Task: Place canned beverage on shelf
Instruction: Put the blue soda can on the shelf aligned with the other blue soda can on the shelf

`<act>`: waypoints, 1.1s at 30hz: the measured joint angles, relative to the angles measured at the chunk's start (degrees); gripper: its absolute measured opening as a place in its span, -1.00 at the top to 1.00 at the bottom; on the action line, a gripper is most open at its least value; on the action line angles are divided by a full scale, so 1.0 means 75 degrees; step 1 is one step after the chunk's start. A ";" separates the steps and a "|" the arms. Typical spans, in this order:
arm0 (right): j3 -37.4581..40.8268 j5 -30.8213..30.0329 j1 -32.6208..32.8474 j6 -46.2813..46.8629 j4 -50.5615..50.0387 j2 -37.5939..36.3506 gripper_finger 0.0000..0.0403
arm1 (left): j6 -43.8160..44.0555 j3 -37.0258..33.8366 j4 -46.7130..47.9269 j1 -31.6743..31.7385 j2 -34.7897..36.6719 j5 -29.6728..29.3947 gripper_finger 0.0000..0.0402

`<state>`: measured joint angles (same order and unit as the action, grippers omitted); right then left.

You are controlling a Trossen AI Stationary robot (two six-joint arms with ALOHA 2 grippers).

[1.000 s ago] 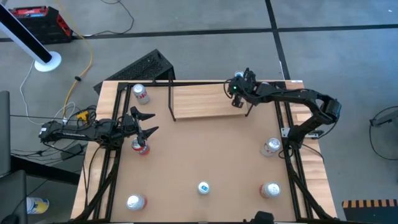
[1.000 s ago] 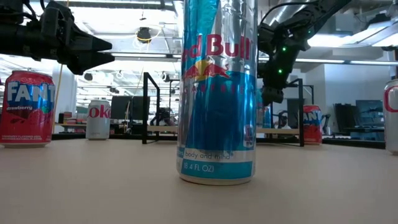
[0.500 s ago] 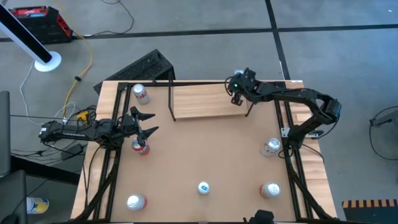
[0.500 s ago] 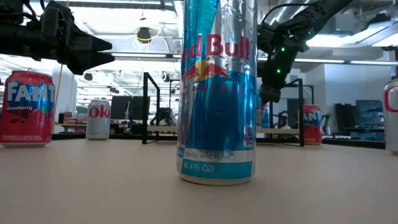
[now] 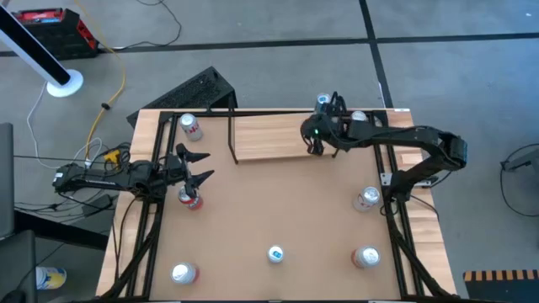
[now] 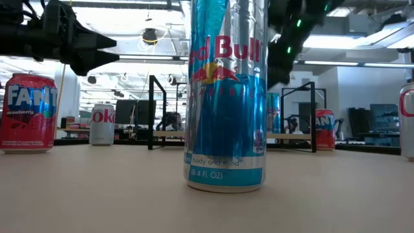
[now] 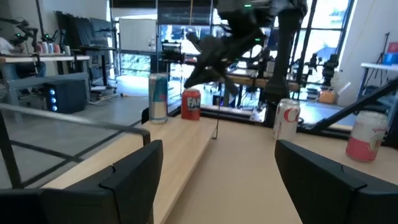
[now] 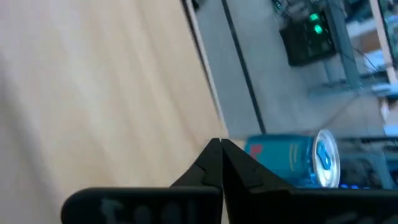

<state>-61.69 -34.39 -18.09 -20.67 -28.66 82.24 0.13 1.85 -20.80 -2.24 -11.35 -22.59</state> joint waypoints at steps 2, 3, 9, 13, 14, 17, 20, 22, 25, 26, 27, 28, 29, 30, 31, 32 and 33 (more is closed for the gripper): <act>-0.0204 0.0000 0.0493 0.0427 -0.0449 -0.0181 0.87 | 0.0013 0.0003 -0.0100 0.0000 0.0000 0.0193 -0.47; -0.0277 0.0002 0.0753 0.0649 -0.0666 -0.0273 0.87 | 0.0016 0.0003 -0.0141 0.0000 0.0000 0.0296 -0.47; -0.0466 0.0004 0.2352 0.1671 -0.1319 -0.0896 0.89 | 0.0299 0.0003 -0.0163 0.0000 0.0000 0.0440 -0.47; -0.0466 0.0305 0.3266 0.2144 -0.1169 -0.1159 0.87 | 0.0343 0.0003 -0.0163 0.0000 0.0000 0.0440 -0.47; -0.0466 0.0542 0.3448 0.2220 -0.1036 -0.1208 0.86 | 0.0333 0.0003 -0.0163 0.0000 0.0000 0.0443 -0.47; -0.0466 0.1781 0.3920 0.2349 -0.0396 -0.1209 0.81 | 0.0287 0.0003 -0.0163 0.0000 0.0000 0.0437 -0.47; -0.0466 0.3231 0.4292 0.1979 0.0574 -0.0990 0.77 | 0.0223 0.0003 -0.0160 0.0000 0.0000 0.0434 -0.47; -0.0469 0.3986 0.4538 0.1519 0.1235 -0.0702 0.75 | 0.0201 0.0003 -0.0160 0.0000 0.0000 0.0434 -0.47; -0.0469 0.4489 0.4904 0.0800 0.2186 -0.0143 0.73 | 0.0194 0.0003 -0.0157 0.0000 0.0000 0.0434 -0.47; -0.0469 0.4548 0.5008 0.0589 0.2477 0.0035 0.72 | 0.0194 0.0003 -0.0157 0.0000 0.0000 0.0434 -0.47; -0.0469 0.4566 0.5103 0.0413 0.2707 0.0198 0.71 | 0.0191 0.0003 -0.0155 0.0000 0.0000 0.0434 -0.47; -0.0469 0.4570 0.5191 0.0317 0.2954 0.0365 0.69 | 0.0191 0.0003 -0.0151 0.0000 0.0000 0.0432 -0.47; -0.0510 0.4571 0.5247 0.0293 0.3145 0.0528 0.68 | 0.0191 0.0003 -0.0133 0.0000 0.0000 0.0434 -0.47; -0.0599 0.4586 0.5279 0.0289 0.3178 0.0657 0.65 | 0.0188 0.0003 -0.0118 0.0000 0.0000 0.0437 -0.47; -0.0717 0.4606 0.5278 0.0312 0.3146 0.0790 0.62 | 0.0188 0.0003 -0.0111 0.0000 0.0000 0.0437 -0.47; -0.0865 0.4606 0.5272 0.0380 0.3093 0.0917 0.59 | 0.0188 0.0003 -0.0113 0.0000 0.0000 0.0438 -0.47; -0.1009 0.4605 0.5260 0.0490 0.3011 0.1012 0.55 | 0.0188 0.0003 -0.0114 0.0000 0.0000 0.0437 -0.47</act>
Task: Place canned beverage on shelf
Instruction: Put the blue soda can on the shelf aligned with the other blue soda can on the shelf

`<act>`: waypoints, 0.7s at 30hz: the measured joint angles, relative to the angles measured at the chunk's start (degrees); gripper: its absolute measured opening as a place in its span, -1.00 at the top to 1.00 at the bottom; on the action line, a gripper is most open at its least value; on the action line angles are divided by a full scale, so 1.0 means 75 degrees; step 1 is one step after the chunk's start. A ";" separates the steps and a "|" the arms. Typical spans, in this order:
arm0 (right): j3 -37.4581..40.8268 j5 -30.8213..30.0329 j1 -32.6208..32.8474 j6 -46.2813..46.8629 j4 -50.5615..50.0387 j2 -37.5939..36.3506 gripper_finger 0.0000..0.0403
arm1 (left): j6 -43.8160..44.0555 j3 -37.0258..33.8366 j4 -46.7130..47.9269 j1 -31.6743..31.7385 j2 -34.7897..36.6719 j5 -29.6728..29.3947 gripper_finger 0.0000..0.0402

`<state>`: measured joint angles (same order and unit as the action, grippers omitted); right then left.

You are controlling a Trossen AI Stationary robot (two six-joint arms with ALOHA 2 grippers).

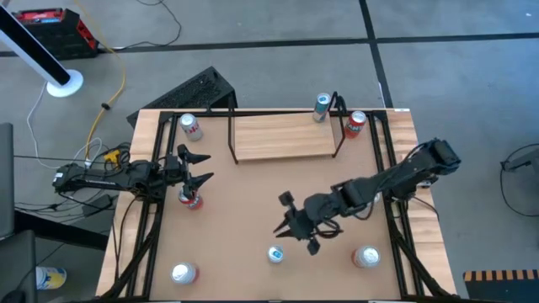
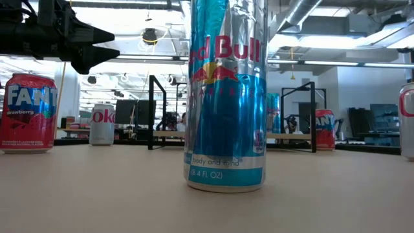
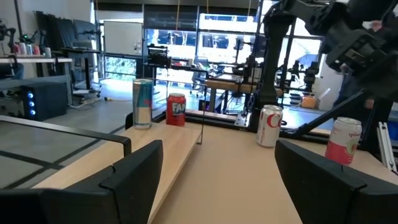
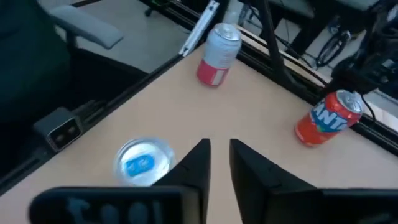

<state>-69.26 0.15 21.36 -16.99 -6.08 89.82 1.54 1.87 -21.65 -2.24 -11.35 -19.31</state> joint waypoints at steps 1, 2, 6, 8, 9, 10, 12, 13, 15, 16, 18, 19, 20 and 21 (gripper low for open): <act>-0.0145 0.0032 -0.0013 0.0137 -0.0189 0.0070 0.50 | 0.0000 0.0000 0.0000 0.0000 0.0000 0.0000 -0.47; -0.0298 0.0182 -0.0038 0.0270 -0.0385 0.0150 0.44 | 0.0000 0.0000 -0.0003 0.0000 0.0000 0.0003 -0.47; -0.0916 0.1216 -0.0176 0.0735 -0.0992 0.0518 0.15 | -0.0023 0.0000 -0.0001 0.0000 0.0000 0.0003 -0.47; -0.1209 0.1491 -0.0190 0.0964 -0.1253 0.0692 -0.02 | -0.0119 0.0000 -0.0022 0.0000 0.0000 0.0006 -0.47; -0.1330 0.1518 -0.0192 0.1072 -0.1382 0.0771 -0.10 | -0.0193 0.0000 -0.0052 0.0000 0.0000 0.0006 -0.47; -0.1440 0.1521 -0.0189 0.1207 -0.1467 0.0830 -0.18 | -0.0278 0.0003 -0.0073 0.0000 0.0000 0.0006 -0.47; -0.1602 0.1511 -0.0131 0.1443 -0.1510 0.0970 -0.31 | -0.0421 0.0003 -0.0082 0.0000 0.0000 0.0008 -0.47; -0.1663 0.1463 -0.0087 0.1547 -0.1554 0.1055 -0.37 | -0.0503 0.0003 -0.0079 0.0000 0.0000 0.0009 -0.47; -0.1790 0.1167 0.0057 0.1718 -0.1582 0.1230 -0.47 | -0.0631 0.0003 -0.0071 0.0000 0.0000 0.0025 -0.47; -0.1845 0.0989 0.0150 0.1767 -0.1573 0.1322 -0.50 | -0.0654 0.0003 -0.0066 0.0001 0.0000 0.0087 -0.47; -0.1940 0.0518 0.0338 0.1985 -0.1598 0.1492 -0.57 | -0.0664 0.0003 0.0018 0.0003 0.0000 0.0292 -0.47; -0.1989 0.0275 0.0436 0.2067 -0.1680 0.1572 -0.59 | -0.0650 0.0003 0.0064 0.0003 0.0000 0.0420 -0.47; -0.2038 0.0038 0.0526 0.2139 -0.1807 0.1659 -0.61 | -0.0618 0.0003 0.0104 0.0003 -0.0003 0.0553 -0.47; -0.2089 -0.0219 0.0624 0.2264 -0.1922 0.1736 -0.63 | -0.0600 0.0003 0.0162 0.0003 0.0000 0.0677 -0.47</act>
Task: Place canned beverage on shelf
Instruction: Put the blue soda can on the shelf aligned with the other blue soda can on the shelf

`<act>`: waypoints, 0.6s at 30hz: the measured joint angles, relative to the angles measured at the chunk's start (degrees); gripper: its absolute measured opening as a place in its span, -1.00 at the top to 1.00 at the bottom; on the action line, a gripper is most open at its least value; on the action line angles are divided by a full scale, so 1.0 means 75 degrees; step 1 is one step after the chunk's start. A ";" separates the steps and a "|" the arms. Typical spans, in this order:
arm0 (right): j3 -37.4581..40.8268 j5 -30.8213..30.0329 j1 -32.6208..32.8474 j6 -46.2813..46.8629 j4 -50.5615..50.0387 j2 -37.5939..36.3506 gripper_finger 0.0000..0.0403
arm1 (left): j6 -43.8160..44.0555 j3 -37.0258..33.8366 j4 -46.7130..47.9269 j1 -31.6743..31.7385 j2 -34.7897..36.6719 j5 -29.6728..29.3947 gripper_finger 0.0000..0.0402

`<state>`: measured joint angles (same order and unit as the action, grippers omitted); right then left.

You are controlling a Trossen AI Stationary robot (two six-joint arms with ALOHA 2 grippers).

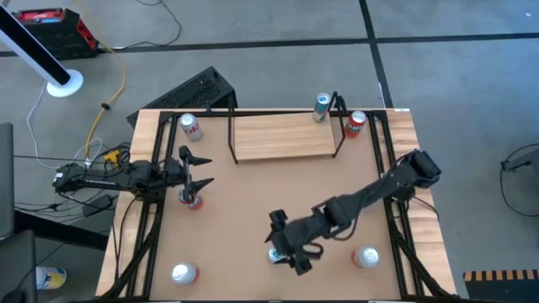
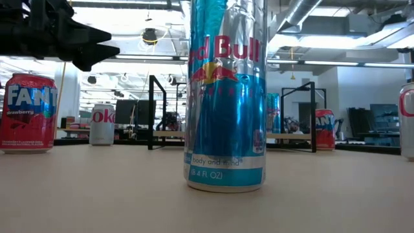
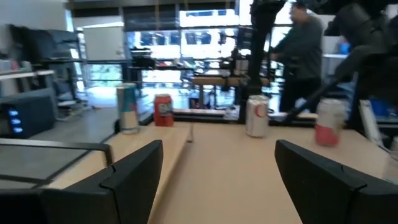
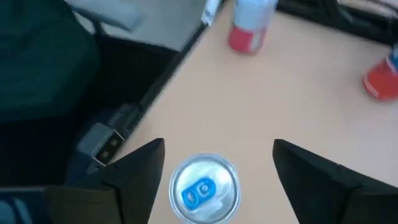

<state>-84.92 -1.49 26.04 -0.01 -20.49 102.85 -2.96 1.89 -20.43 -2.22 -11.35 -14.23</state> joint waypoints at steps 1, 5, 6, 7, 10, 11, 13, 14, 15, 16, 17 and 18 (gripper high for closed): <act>-0.0053 -0.0221 0.0086 0.0123 -0.0081 0.0073 -0.64 | 0.0005 0.0000 0.0071 0.0000 0.0001 0.0100 -0.47; -0.0293 -0.0957 0.0321 0.0546 -0.0344 0.0166 -0.65 | -0.0020 0.0000 0.0116 0.0000 0.0000 0.0264 -0.47; -0.0364 -0.1123 0.0353 0.0625 -0.0433 0.0172 -0.64 | -0.0095 0.0000 0.0091 0.0000 0.0000 0.0264 -0.47; -0.0416 -0.1265 0.0401 0.0688 -0.0661 0.0172 -0.64 | -0.0190 0.0000 0.0062 0.0000 0.0000 0.0263 -0.47; -0.0475 -0.1418 0.0497 0.1001 -0.0974 0.0178 -0.64 | -0.0457 0.0000 0.0002 0.0000 0.0000 0.0261 -0.47; -0.0475 -0.1422 0.0523 0.1125 -0.1111 0.0178 -0.64 | -0.0513 0.0000 0.0001 0.0000 0.0000 0.0260 -0.47; -0.0475 -0.1422 0.0536 0.1322 -0.1260 0.0192 -0.64 | -0.0628 0.0000 0.0001 0.0000 0.0000 0.0258 -0.47; -0.0475 -0.1424 0.0536 0.1406 -0.1272 0.0221 -0.64 | -0.0682 0.0000 0.0000 0.0000 0.0000 0.0256 -0.47; -0.0475 -0.1422 0.0536 0.1468 -0.1265 0.0267 -0.64 | -0.0740 0.0000 -0.0003 0.0000 0.0000 0.0239 -0.47; -0.0475 -0.1424 0.0536 0.1518 -0.1250 0.0317 -0.64 | -0.0784 0.0000 -0.0005 0.0000 0.0000 0.0229 -0.47; -0.0475 -0.1422 0.0537 0.1545 -0.1277 0.0342 -0.63 | -0.0806 0.0000 -0.0005 0.0000 0.0000 0.0226 -0.47; -0.0466 -0.1422 0.0547 0.1551 -0.1311 0.0356 -0.63 | -0.0844 0.0000 -0.0005 0.0000 0.0000 0.0229 -0.47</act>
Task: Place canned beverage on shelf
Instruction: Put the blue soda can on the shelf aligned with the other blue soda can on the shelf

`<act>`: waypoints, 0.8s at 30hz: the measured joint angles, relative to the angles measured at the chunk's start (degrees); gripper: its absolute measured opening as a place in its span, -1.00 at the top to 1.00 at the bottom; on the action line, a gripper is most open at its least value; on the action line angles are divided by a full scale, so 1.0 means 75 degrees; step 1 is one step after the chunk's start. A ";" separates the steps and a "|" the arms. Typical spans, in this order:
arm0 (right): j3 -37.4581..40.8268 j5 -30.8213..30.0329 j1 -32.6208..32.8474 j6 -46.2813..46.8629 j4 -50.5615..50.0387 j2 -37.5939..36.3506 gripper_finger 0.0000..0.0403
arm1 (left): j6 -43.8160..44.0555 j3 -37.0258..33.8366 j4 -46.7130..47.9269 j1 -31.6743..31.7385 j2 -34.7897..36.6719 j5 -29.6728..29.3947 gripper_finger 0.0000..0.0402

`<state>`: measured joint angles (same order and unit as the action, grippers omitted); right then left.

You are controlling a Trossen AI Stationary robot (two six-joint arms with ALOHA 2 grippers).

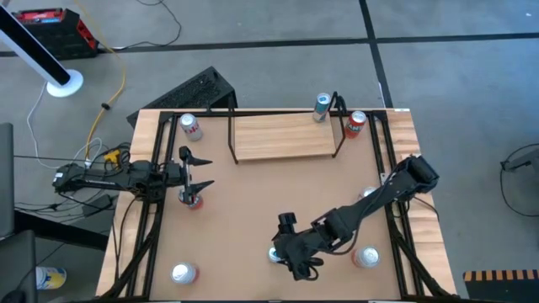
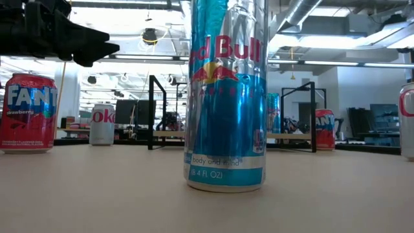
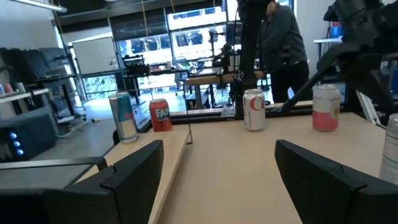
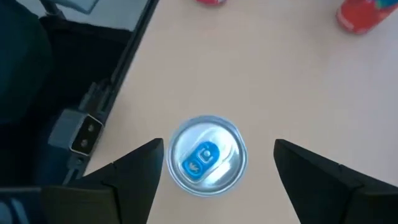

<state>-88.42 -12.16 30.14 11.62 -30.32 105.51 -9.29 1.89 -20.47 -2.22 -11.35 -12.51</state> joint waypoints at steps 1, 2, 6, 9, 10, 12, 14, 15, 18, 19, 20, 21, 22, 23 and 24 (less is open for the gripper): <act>0.0000 0.0000 0.0001 0.0011 0.0032 0.0064 -0.63 | -0.0035 0.0000 0.0000 0.0000 0.0000 -0.0006 -0.47; -0.0020 -0.0012 -0.0004 0.0026 0.0139 0.0122 -0.63 | -0.0070 0.0000 0.0000 0.0000 0.0000 -0.0016 -0.47; 0.0003 -0.0207 -0.0010 0.0221 0.0009 0.0219 -0.63 | -0.0086 0.0000 0.0000 0.0000 0.0000 -0.0015 -0.47; -0.0006 -0.0203 -0.0007 0.0439 -0.0024 0.0224 -0.63 | -0.0132 0.0000 0.0000 0.0000 0.0000 -0.0026 -0.47; -0.0006 -0.0198 -0.0001 0.0455 -0.0024 0.0225 -0.63 | -0.0190 0.0000 0.0000 0.0000 0.0000 -0.0032 -0.47; -0.0006 -0.0195 0.0019 0.0466 -0.0027 0.0227 -0.63 | -0.0292 0.0000 -0.0001 0.0000 0.0000 -0.0032 -0.47; -0.0006 -0.0195 0.0034 0.0469 -0.0010 0.0226 -0.63 | -0.0332 0.0000 -0.0002 0.0000 0.0000 -0.0035 -0.47; -0.0006 -0.0192 0.0034 0.0470 -0.0012 0.0227 -0.63 | -0.0334 0.0000 -0.0003 0.0000 0.0000 -0.0035 -0.47; -0.0003 -0.0162 0.0056 0.0469 0.0114 0.0227 -0.63 | -0.0334 0.0000 -0.0003 0.0000 0.0000 -0.0039 -0.47; -0.0003 -0.0151 0.0074 0.0469 0.0178 0.0224 -0.63 | -0.0334 0.0000 -0.0003 0.0000 0.0000 -0.0039 -0.47; -0.0003 -0.0118 0.0094 0.0469 0.0228 0.0224 -0.63 | -0.0334 0.0000 -0.0003 0.0000 0.0000 -0.0041 -0.47; -0.0003 -0.0047 0.0124 0.0464 0.0267 0.0224 -0.63 | -0.0331 0.0000 -0.0003 0.0000 0.0000 -0.0041 -0.47; -0.0003 0.0003 0.0135 0.0461 0.0278 0.0224 -0.63 | -0.0319 0.0000 -0.0003 0.0000 0.0000 -0.0041 -0.47; -0.0003 0.0012 0.0139 0.0459 0.0278 0.0224 -0.63 | -0.0299 0.0000 -0.0003 0.0000 0.0000 -0.0041 -0.47; -0.0003 0.0023 0.0145 0.0452 0.0267 0.0224 -0.63 | -0.0299 0.0000 -0.0003 0.0000 0.0000 -0.0041 -0.47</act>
<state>-88.44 -11.99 31.23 15.01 -28.32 107.20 -11.53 1.89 -20.49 -2.22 -11.35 -12.82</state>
